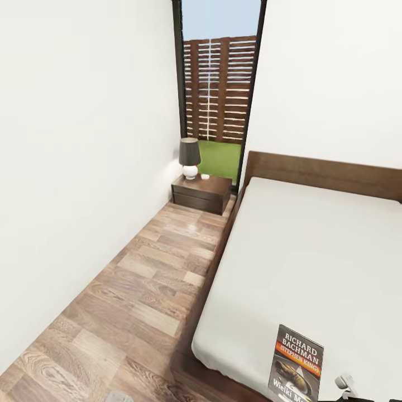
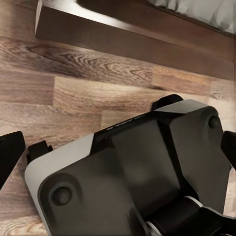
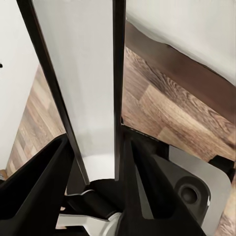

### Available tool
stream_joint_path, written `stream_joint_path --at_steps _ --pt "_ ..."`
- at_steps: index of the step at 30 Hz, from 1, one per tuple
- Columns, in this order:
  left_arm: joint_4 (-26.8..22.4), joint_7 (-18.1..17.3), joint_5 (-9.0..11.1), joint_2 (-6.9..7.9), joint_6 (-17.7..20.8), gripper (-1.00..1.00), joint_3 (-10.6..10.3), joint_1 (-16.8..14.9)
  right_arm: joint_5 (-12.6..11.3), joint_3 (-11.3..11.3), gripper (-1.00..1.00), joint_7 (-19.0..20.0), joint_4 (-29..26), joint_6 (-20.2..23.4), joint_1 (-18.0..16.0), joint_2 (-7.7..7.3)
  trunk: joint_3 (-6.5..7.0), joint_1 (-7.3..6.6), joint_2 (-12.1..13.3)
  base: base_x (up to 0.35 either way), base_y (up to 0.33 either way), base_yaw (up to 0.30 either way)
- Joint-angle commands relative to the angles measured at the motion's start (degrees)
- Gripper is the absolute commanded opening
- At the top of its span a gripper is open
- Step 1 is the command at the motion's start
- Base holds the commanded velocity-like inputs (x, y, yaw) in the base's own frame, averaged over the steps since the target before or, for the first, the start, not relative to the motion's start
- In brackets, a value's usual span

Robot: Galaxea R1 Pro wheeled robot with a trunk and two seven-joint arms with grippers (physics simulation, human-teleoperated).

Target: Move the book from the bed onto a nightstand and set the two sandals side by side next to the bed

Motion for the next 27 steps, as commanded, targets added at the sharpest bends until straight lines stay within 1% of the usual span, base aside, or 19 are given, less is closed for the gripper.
stream_joint_path --at_steps 1,15,20,27 --pt "0.05 -0.14 0.36 -0.05 -0.34 1.00 -0.50 -0.01 -0.58 0.42 -1.00 0.02 -0.02 0.50 -0.05 -0.05 -0.01 0.04 -0.11 0.000 0.000 0.000" --pt "0.05 -0.14 0.36 -0.11 -0.37 1.00 -0.50 0.02 -0.58 0.42 -1.00 -0.05 -0.02 0.50 -0.05 -0.05 1.30 0.04 -0.11 0.000 0.000 0.000" --pt "0.05 -0.14 0.36 -1.35 -0.34 1.00 -0.50 0.02 -0.58 0.42 -1.00 -0.01 -0.02 0.50 -0.05 -0.05 1.76 0.04 -0.11 0.000 0.000 0.000" --pt "0.05 -0.14 0.36 -1.67 -0.34 1.00 -0.50 0.22 -0.58 0.42 -1.00 -0.10 0.03 0.50 -0.05 -0.05 2.42 0.04 -0.11 0.000 0.000 0.000"
